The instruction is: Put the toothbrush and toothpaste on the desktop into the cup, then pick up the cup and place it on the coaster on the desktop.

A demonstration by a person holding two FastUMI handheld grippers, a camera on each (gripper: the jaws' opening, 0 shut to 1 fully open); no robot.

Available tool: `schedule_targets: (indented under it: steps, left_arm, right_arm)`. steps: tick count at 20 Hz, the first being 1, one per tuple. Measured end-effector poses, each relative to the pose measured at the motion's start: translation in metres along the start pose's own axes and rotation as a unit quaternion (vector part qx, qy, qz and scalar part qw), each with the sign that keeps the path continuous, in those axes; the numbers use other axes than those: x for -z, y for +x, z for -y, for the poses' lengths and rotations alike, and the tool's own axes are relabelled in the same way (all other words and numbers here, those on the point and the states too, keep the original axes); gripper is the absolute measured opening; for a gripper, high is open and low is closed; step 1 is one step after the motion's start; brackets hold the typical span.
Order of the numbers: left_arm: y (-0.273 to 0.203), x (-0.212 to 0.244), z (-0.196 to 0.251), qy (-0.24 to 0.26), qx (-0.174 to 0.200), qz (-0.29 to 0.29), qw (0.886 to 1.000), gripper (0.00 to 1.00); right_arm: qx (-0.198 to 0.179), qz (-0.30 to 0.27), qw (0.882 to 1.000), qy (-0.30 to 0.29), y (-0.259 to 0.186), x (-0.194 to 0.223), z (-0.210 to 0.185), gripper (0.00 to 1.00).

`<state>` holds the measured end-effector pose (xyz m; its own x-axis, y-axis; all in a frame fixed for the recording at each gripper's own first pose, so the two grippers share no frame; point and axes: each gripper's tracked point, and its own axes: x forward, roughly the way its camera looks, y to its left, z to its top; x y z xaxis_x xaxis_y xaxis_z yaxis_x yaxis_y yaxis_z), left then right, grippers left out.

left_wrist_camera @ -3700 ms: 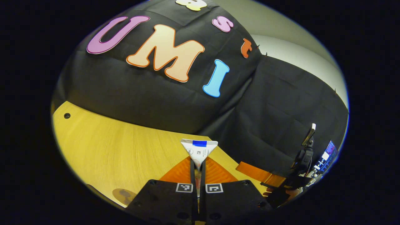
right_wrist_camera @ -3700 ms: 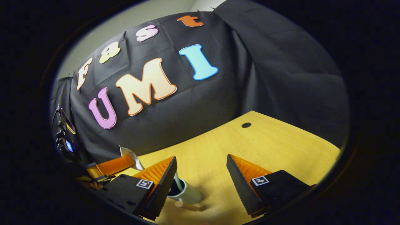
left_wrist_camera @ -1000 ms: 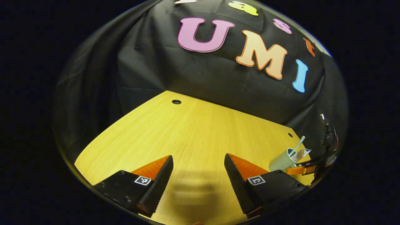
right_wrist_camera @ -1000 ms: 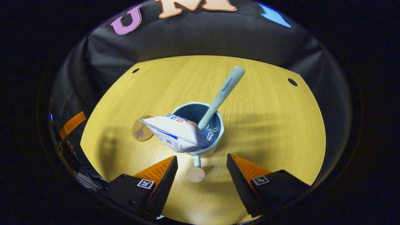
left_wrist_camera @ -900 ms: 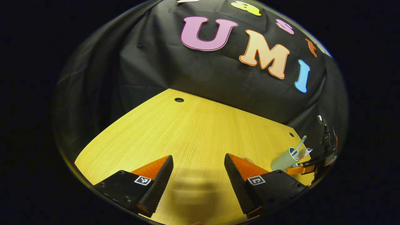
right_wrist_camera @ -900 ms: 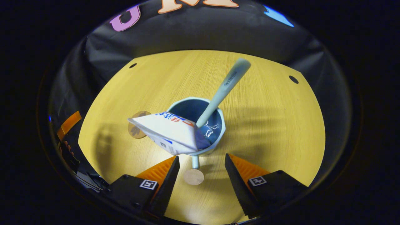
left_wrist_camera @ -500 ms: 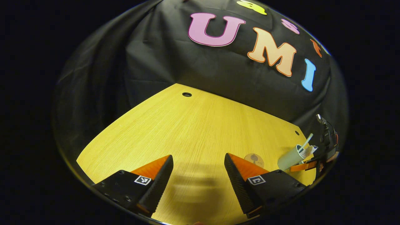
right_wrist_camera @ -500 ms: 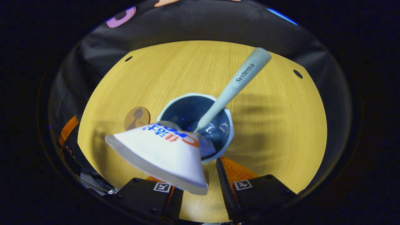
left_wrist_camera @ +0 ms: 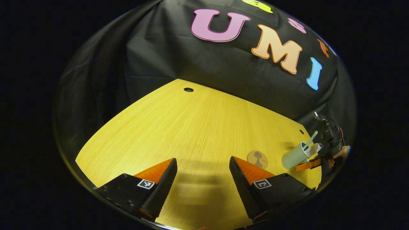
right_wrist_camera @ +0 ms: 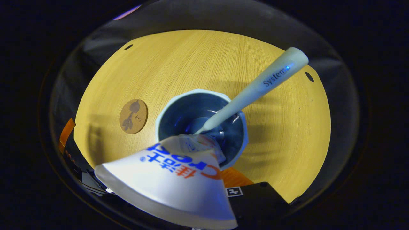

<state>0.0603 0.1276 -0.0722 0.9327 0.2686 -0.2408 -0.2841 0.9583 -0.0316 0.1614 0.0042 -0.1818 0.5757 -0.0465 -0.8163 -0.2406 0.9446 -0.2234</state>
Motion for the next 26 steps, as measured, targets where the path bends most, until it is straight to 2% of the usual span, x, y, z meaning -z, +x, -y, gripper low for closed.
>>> schedule_targets:
  steps: [6,14,20,26]
  left_arm:
    - [0.003,0.002,0.003,0.0,0.007,-0.008,1.0,0.95]
    - [0.005,0.012,-0.004,0.011,-0.005,-0.018,1.0,0.95]
    - [-0.007,0.016,-0.02,0.013,-0.015,-0.019,1.0,0.95]
    - [-0.013,0.011,-0.033,0.011,-0.032,-0.014,0.999,0.95]
  right_arm:
    - [0.0,0.018,0.999,-0.026,-0.003,-0.005,0.0,0.3]
    - [-0.044,0.045,0.994,-0.085,-0.008,-0.03,-0.013,0.29]
    - [-0.067,0.04,0.988,-0.136,-0.008,-0.041,-0.038,0.29]
    - [-0.066,0.03,0.983,-0.166,0.008,-0.045,-0.049,0.29]
